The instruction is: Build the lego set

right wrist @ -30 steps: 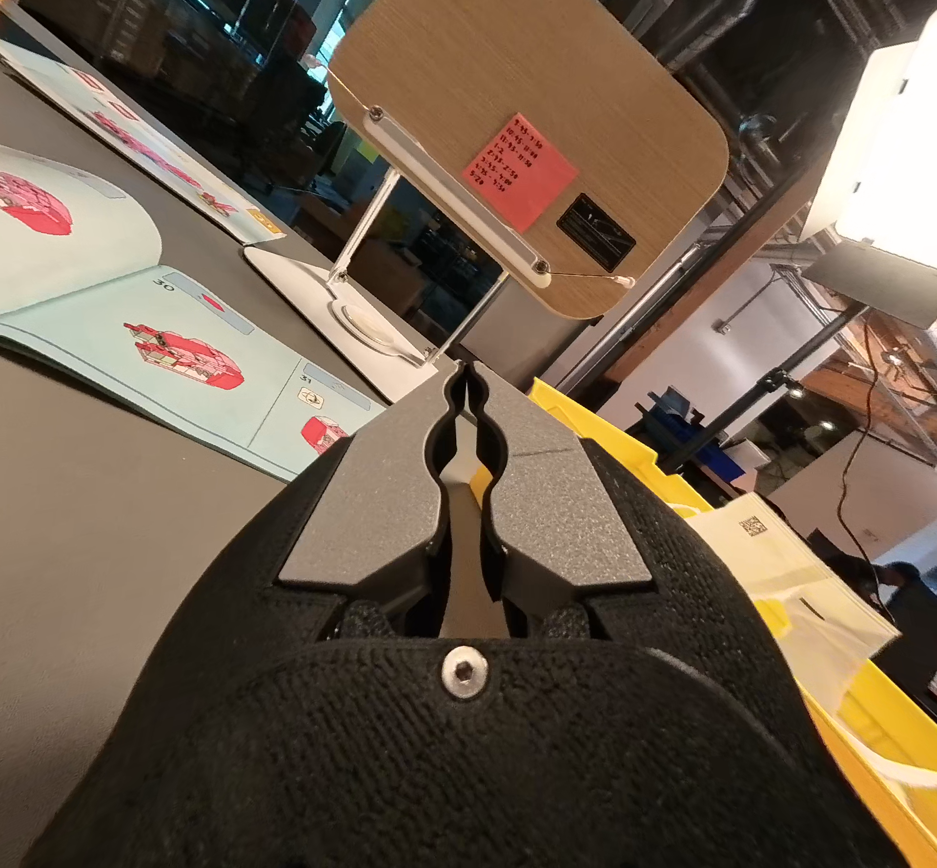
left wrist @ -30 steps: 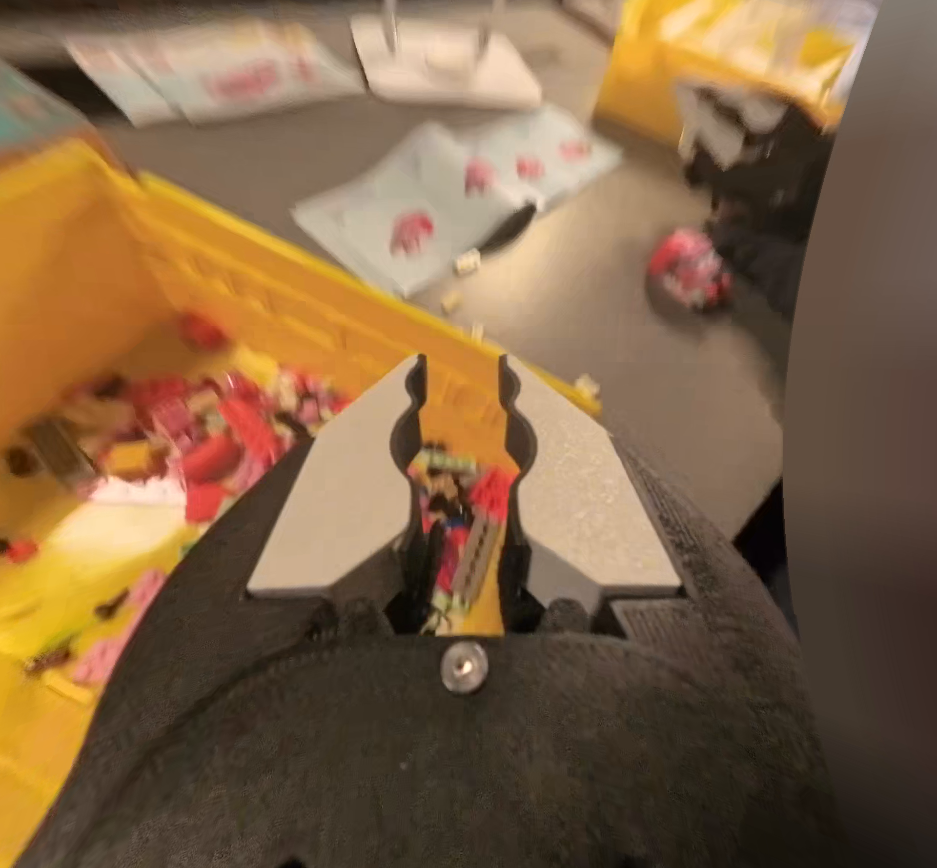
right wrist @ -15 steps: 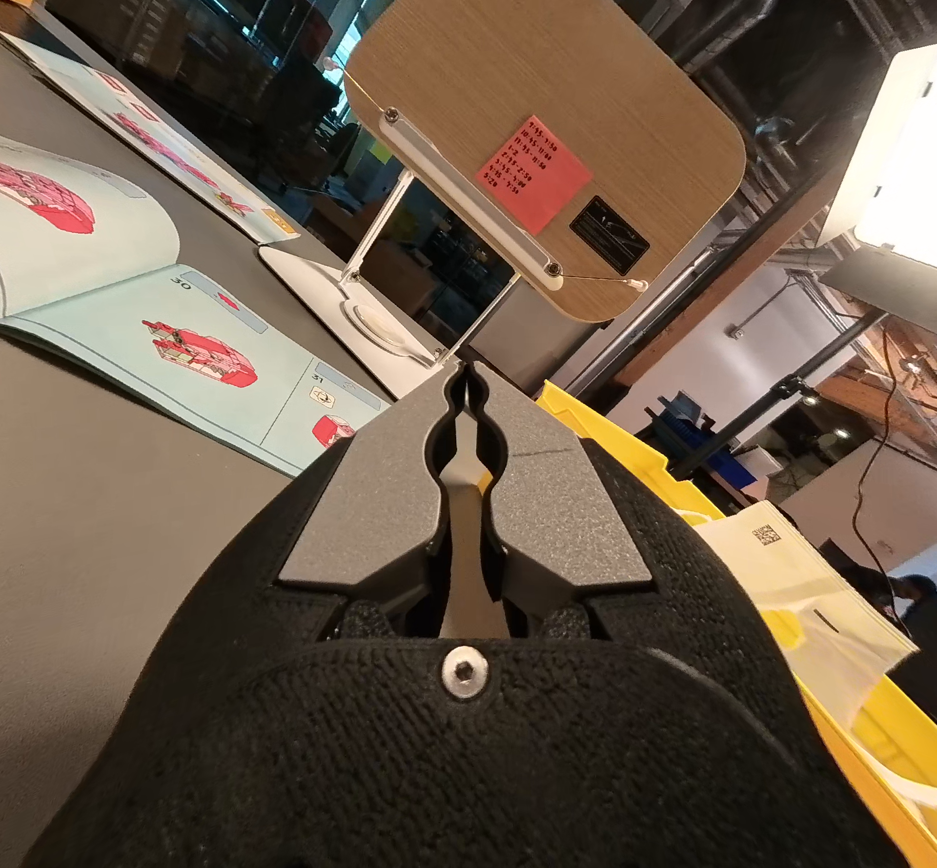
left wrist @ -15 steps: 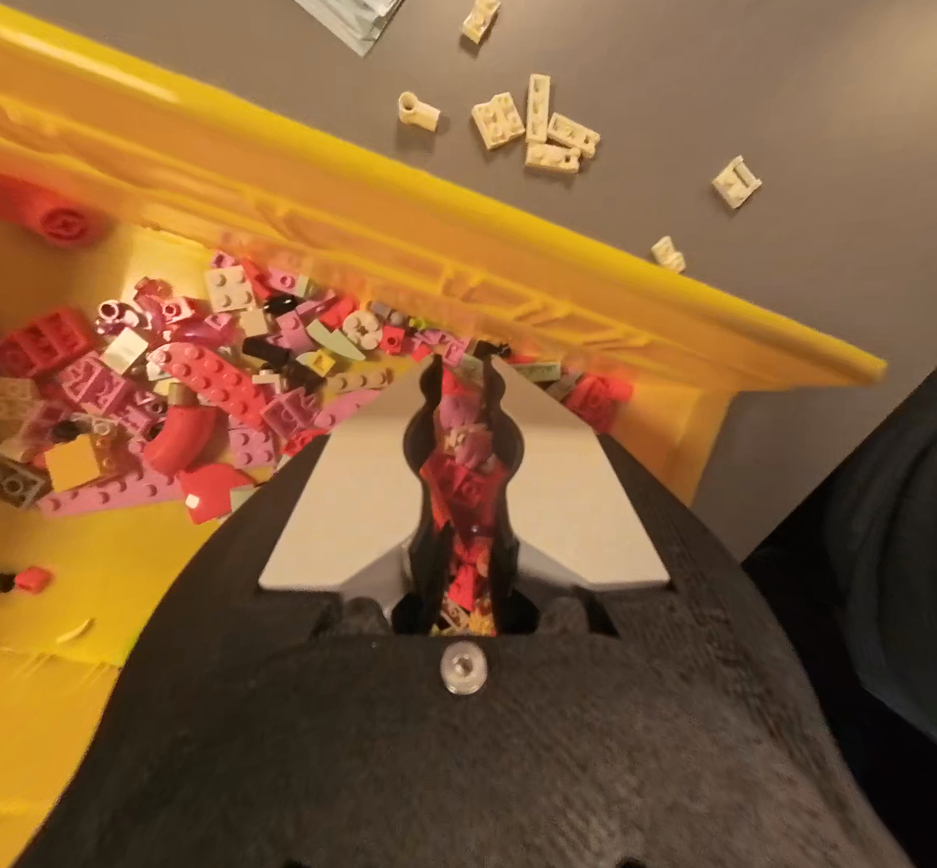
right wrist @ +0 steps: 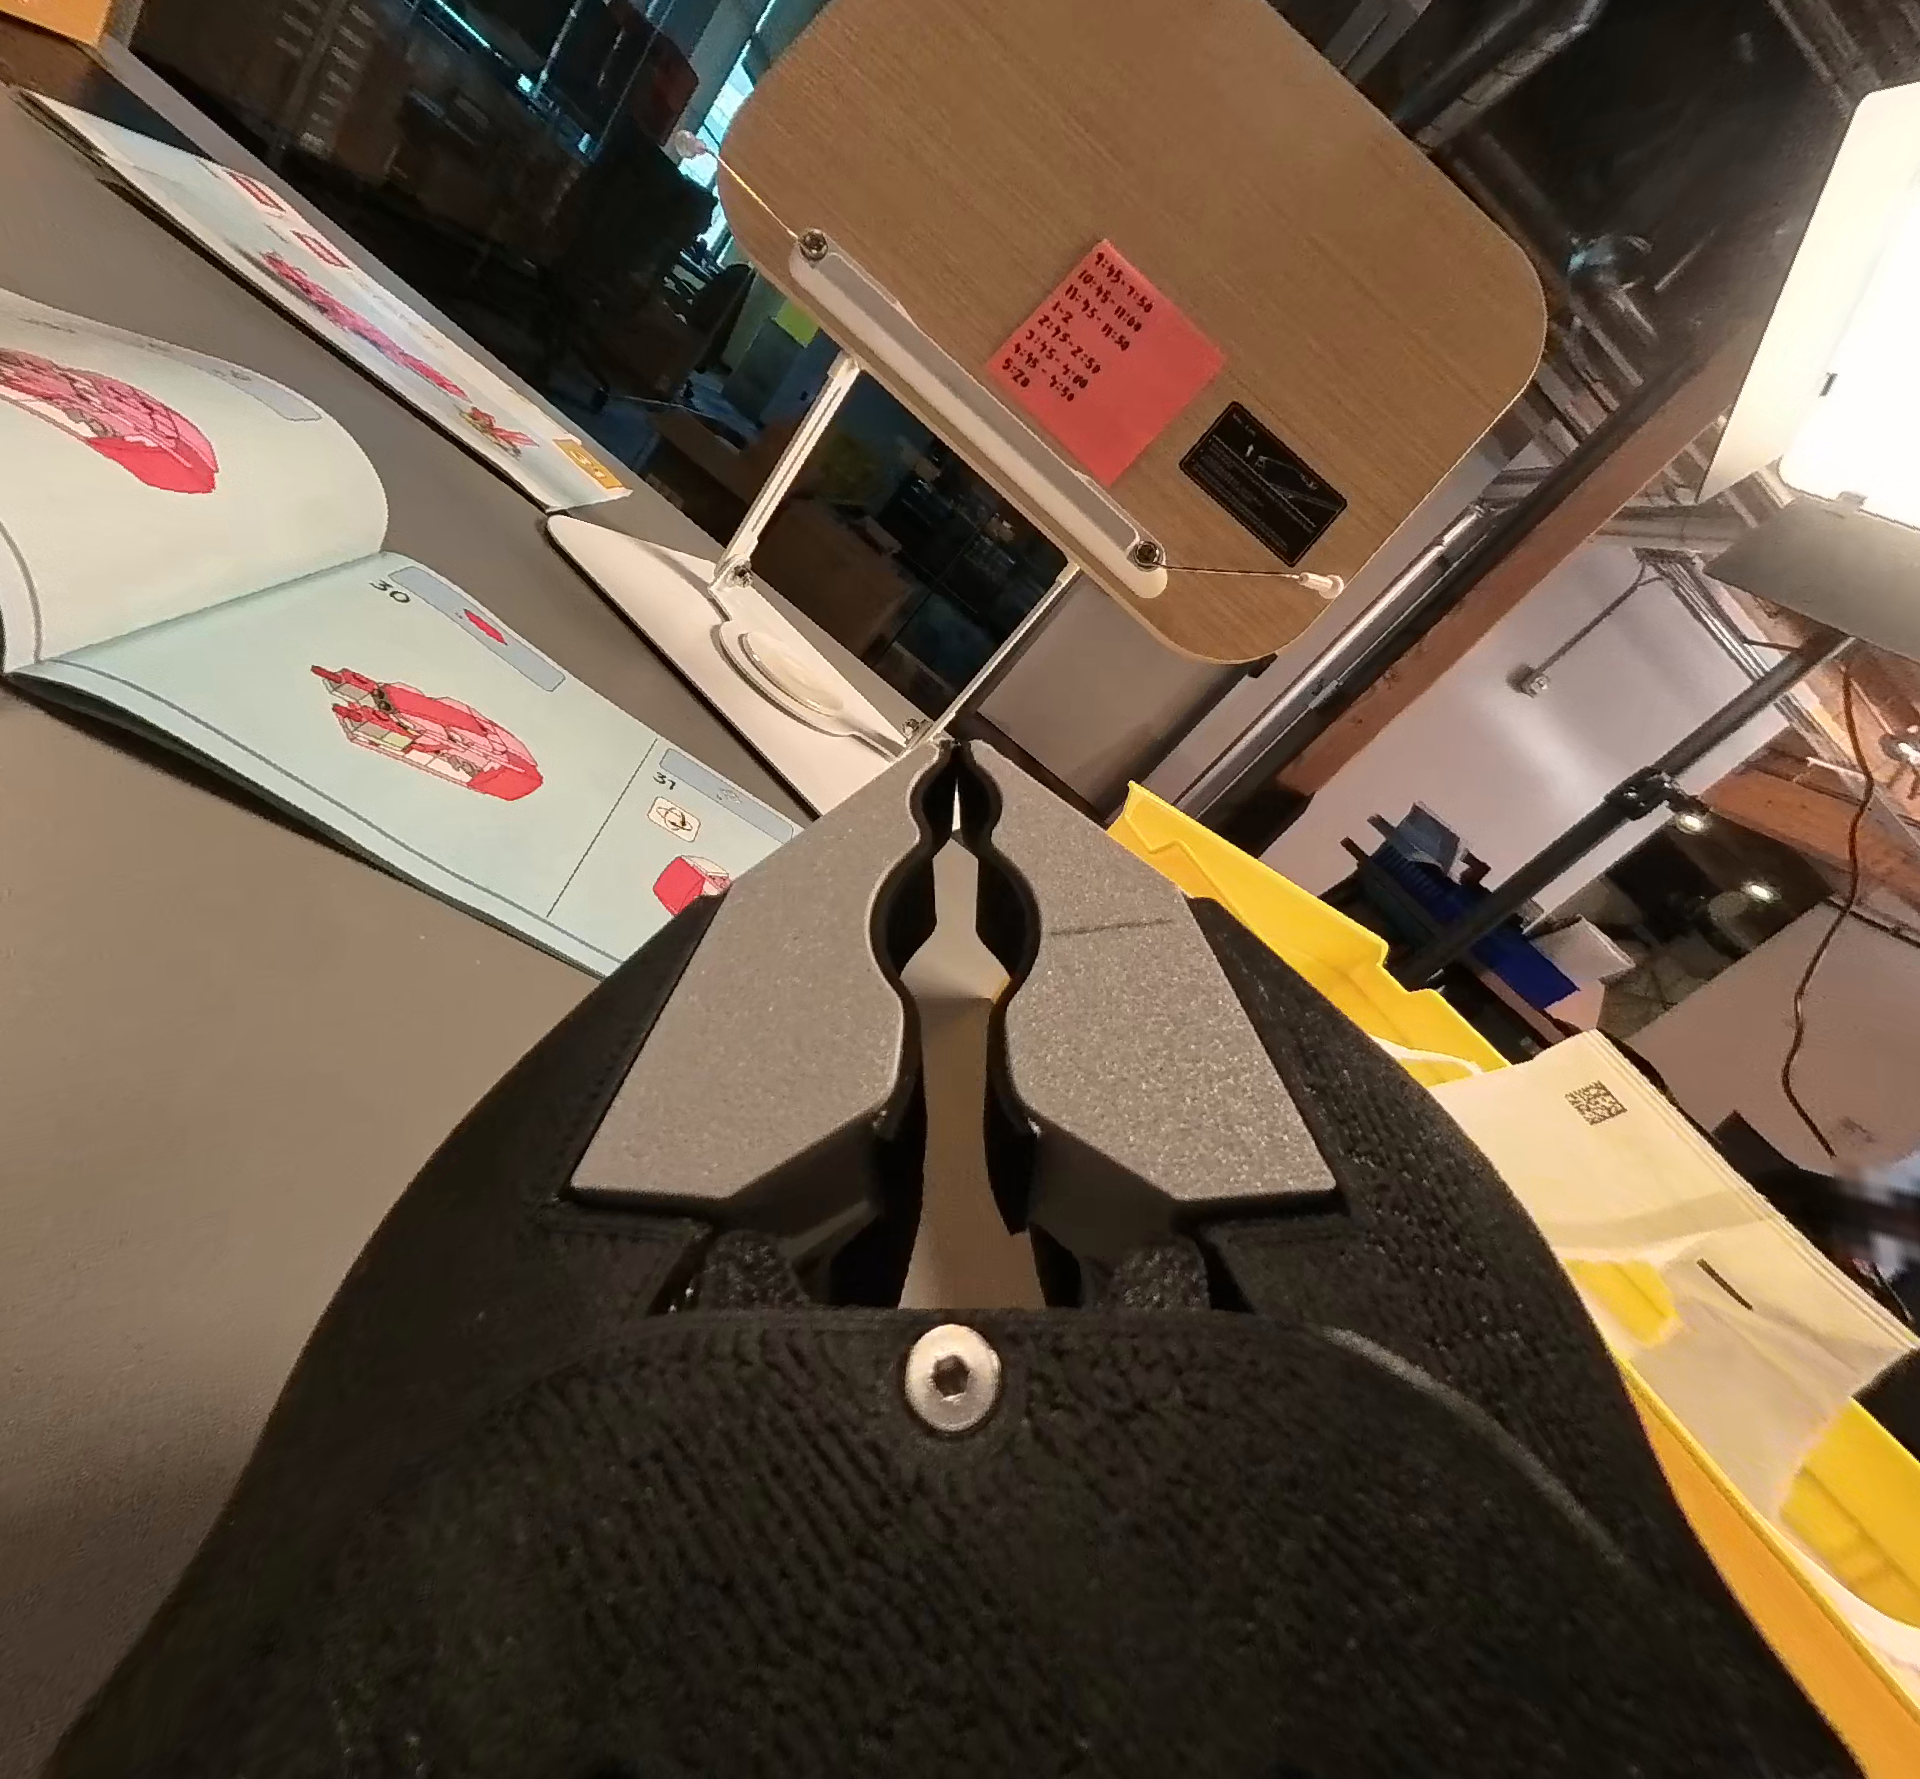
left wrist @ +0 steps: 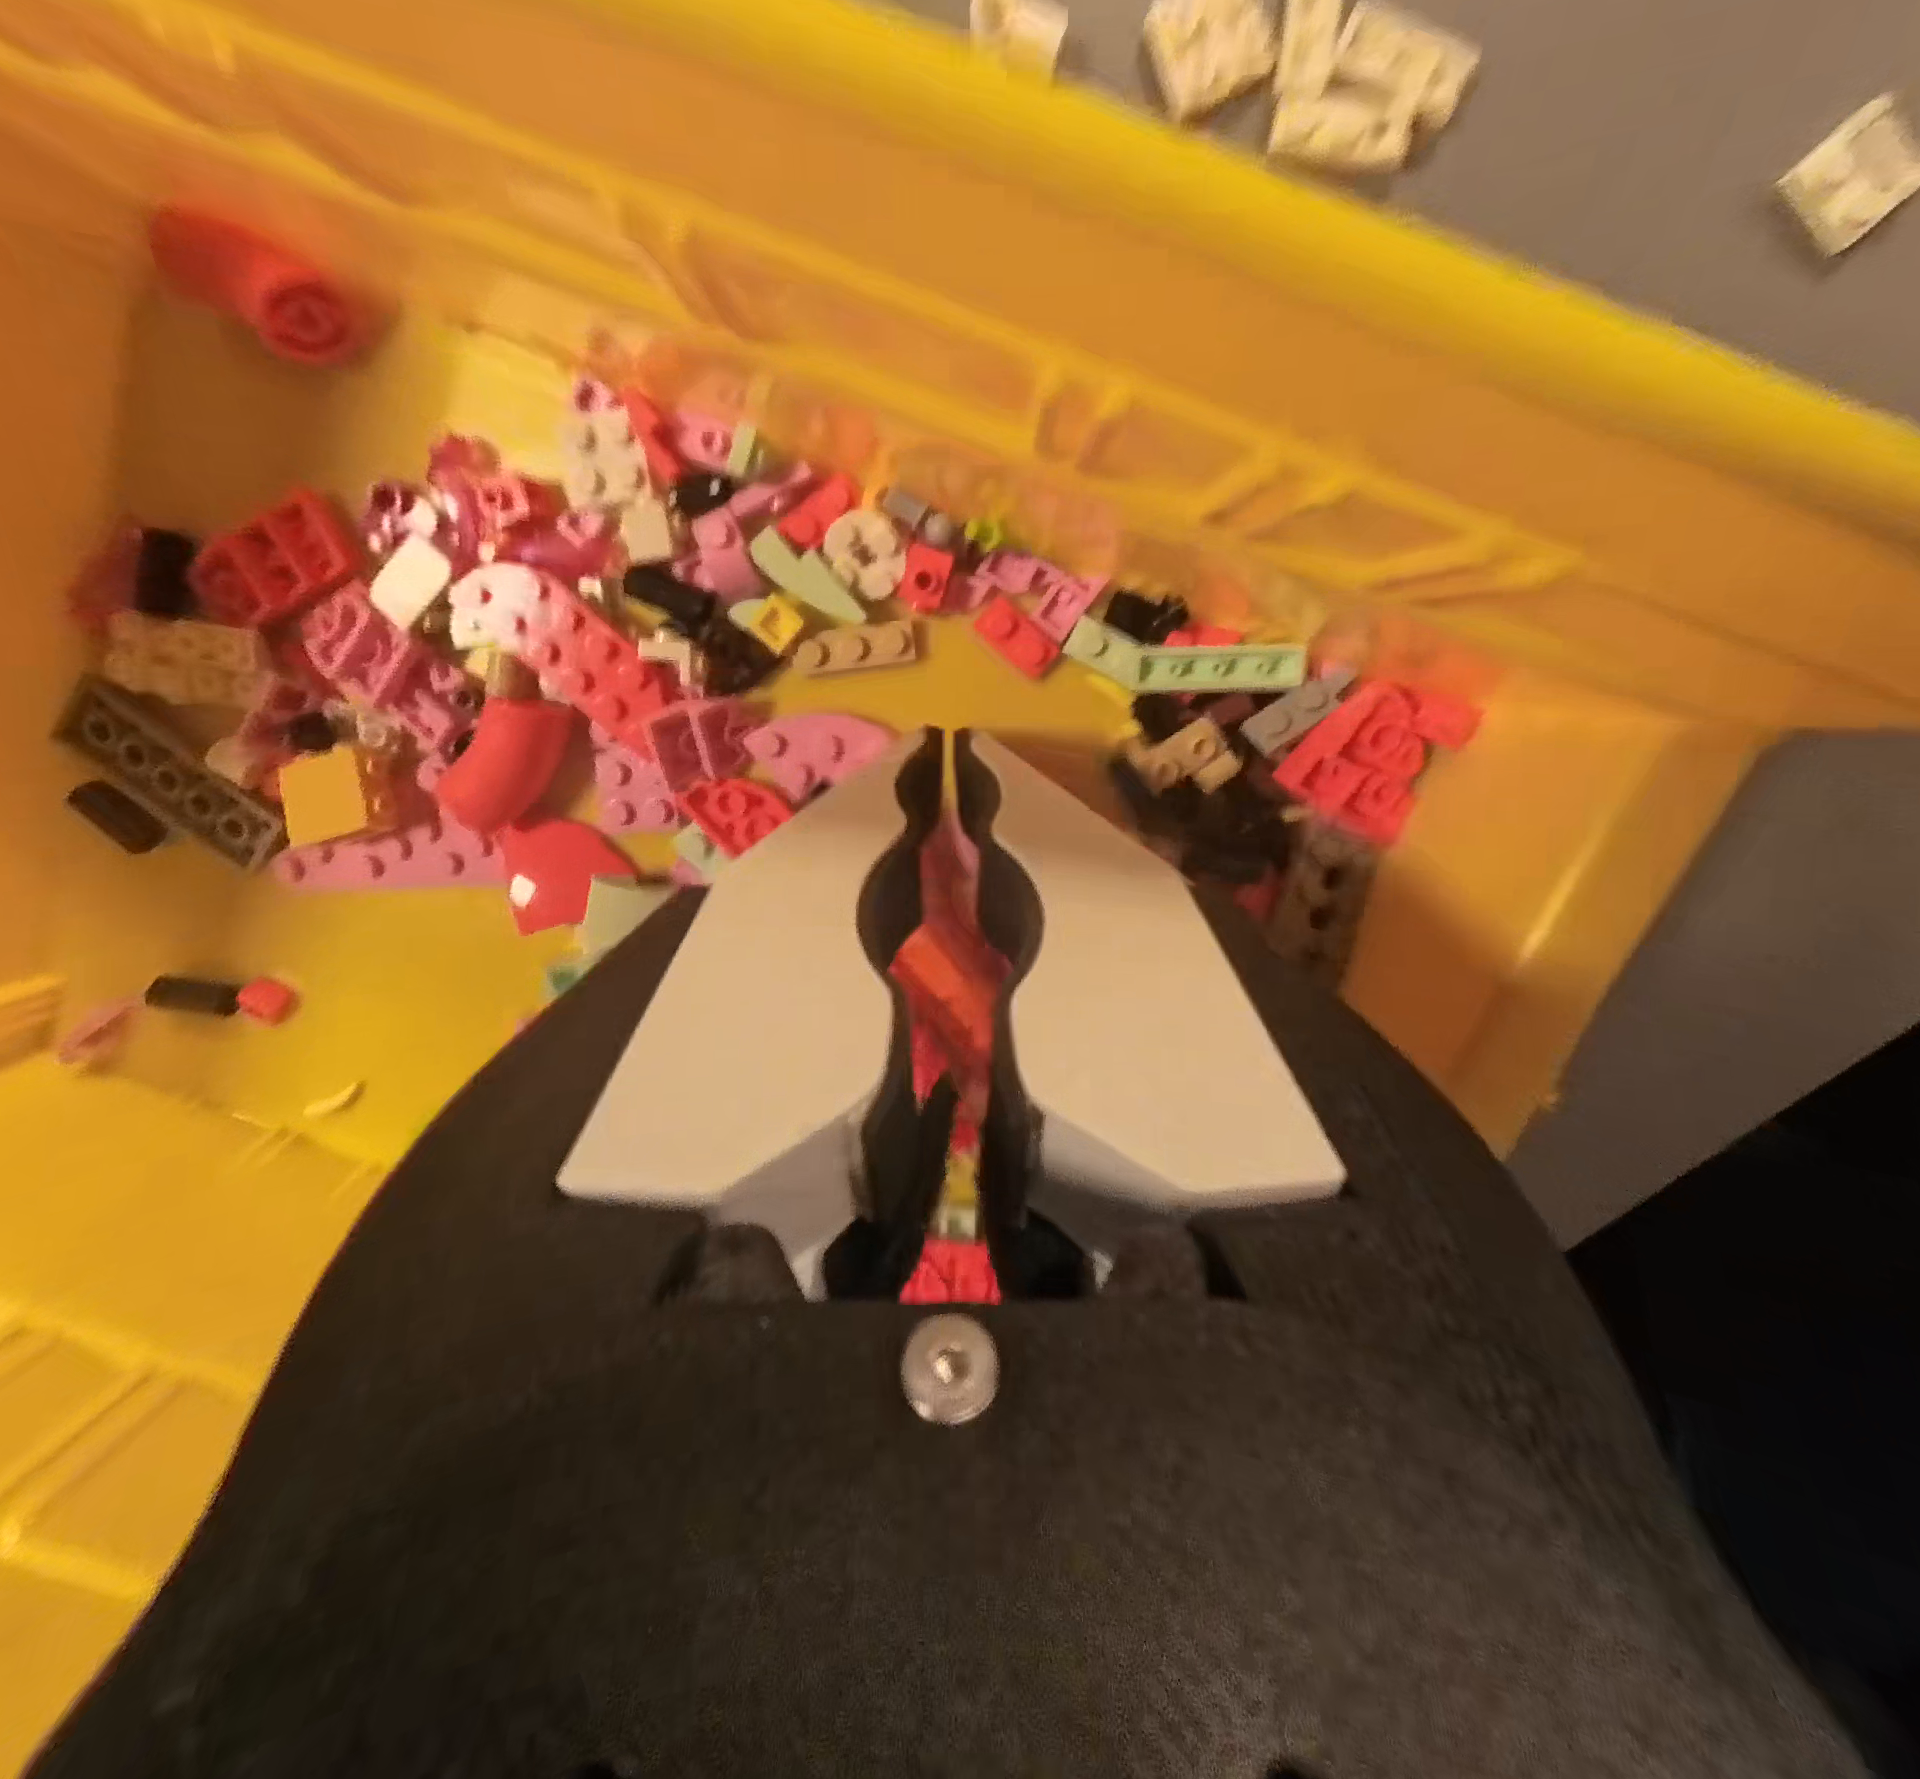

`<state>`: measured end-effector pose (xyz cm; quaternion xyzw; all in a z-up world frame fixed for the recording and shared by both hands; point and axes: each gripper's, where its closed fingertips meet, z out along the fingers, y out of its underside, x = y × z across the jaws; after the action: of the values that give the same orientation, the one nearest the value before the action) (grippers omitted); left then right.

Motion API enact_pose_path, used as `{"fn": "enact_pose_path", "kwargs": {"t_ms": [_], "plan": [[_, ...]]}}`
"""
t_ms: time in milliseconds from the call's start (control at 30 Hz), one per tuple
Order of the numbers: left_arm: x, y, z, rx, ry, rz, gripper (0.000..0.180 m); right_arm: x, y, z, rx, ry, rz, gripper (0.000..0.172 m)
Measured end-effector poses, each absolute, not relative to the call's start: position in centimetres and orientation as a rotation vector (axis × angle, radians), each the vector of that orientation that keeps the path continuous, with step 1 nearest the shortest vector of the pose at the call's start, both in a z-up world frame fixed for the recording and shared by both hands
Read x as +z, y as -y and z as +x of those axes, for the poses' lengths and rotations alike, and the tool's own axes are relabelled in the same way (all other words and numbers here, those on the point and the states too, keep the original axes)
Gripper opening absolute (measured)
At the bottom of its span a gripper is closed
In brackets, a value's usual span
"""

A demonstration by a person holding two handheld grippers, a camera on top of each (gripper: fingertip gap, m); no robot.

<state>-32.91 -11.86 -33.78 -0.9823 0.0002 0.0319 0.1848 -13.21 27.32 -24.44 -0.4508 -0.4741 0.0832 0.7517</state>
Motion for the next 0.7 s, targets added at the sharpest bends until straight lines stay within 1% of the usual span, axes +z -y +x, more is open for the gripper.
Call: {"fn": "enact_pose_path", "kwargs": {"t_ms": [133,300,367,533,567,667,700], "plan": [[-33.1,9.4,-32.3,0.001,-0.006,-2.632,0.009,-24.5,-27.3,-13.2,0.181,1.038,-0.985,0.0],[-34.4,9.3,-32.3,0.016,-0.004,-2.692,0.004,-24.6,-27.3,-13.3,0.185,1.044,-0.986,0.0],[-34.5,9.9,-32.8,0.084,0.003,-2.726,0.001,-24.6,-27.2,-13.4,0.185,1.048,-0.986,0.0],[-34.5,11.8,-35.4,0.34,-0.019,-2.812,0.001,-24.7,-27.3,-13.4,0.188,1.048,-0.989,0.0],[-34.4,11.7,-35.1,0.302,-0.023,-2.793,0.003,-24.6,-27.3,-13.4,0.19,1.045,-0.989,0.0],[-33.8,10.4,-32.0,-0.027,-0.103,-2.676,0.014,-24.6,-27.3,-13.4,0.194,1.046,-0.991,0.0],[-33.8,10.3,-31.6,-0.069,-0.151,-2.663,0.018,-24.7,-27.3,-13.4,0.194,1.047,-0.99,0.0]]}}
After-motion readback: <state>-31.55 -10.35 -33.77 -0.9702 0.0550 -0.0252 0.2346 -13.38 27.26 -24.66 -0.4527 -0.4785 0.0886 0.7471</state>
